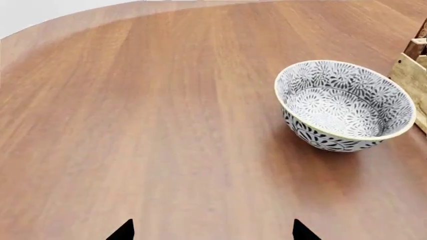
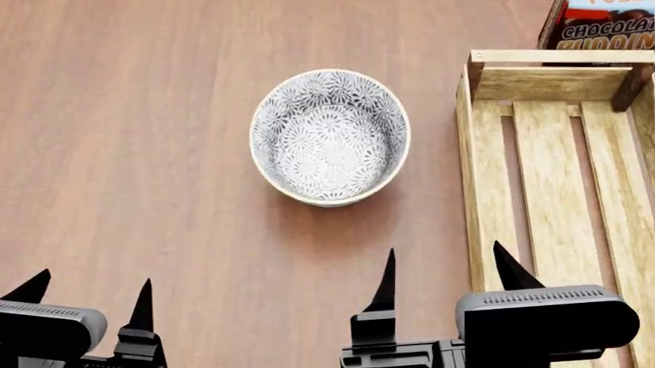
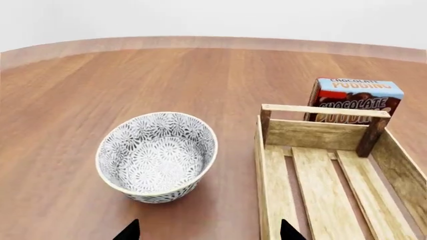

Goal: Pick up the bowl on the left and put it in the tray.

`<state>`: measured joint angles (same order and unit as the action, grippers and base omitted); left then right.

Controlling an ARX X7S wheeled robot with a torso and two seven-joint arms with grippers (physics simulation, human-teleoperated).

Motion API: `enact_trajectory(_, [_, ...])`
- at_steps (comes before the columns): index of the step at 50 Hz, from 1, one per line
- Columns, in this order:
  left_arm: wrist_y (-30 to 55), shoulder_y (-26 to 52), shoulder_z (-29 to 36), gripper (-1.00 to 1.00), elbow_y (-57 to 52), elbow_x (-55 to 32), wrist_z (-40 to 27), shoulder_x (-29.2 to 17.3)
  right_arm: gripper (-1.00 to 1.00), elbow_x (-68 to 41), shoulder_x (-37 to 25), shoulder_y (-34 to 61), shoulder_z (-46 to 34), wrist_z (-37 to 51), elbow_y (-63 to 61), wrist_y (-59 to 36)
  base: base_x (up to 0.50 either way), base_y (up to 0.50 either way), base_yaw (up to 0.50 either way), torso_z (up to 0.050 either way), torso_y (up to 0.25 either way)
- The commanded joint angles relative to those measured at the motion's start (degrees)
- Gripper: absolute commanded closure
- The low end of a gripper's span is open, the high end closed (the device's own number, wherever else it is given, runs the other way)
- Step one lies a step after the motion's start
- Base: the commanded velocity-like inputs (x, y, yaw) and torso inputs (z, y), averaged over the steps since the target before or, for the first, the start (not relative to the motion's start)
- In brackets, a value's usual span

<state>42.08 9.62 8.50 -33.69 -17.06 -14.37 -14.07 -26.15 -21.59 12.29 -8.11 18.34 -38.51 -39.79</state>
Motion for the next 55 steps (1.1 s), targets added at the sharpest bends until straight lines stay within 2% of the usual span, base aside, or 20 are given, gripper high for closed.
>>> enact_trajectory(1, [-2.5,-0.3,-0.7,-1.0,0.9,0.2,1.3,0.8,-1.0,1.0,0.8,-0.1,1.1,-1.5,0.8,0.4,0.0,0.0,0.0,0.0,0.0])
enact_trajectory(34, [-3.0,-0.1,-0.3,-1.0,1.6,-0.9,1.0,0.1,-1.0,2.4,-0.3,-0.5,-0.6,-1.6,2.2,2.6,0.0,0.0,0.0,0.0,0.0])
enact_trajectory(48, [-2.5,-0.2,-0.5,-1.0,1.5,-1.9,0.9,-0.1,-1.0,1.9,-0.6,-0.7,-0.5,-1.6,1.9,2.6,0.0,0.0,0.0,0.049,0.0])
enact_trajectory(55, [-2.4,0.1,1.0,-1.0,1.8,0.2,-0.7,-0.5,-1.0,1.8,-0.6,-0.6,-0.6,-1.6,2.1,2.8,0.0,0.0,0.0,0.034,0.0])
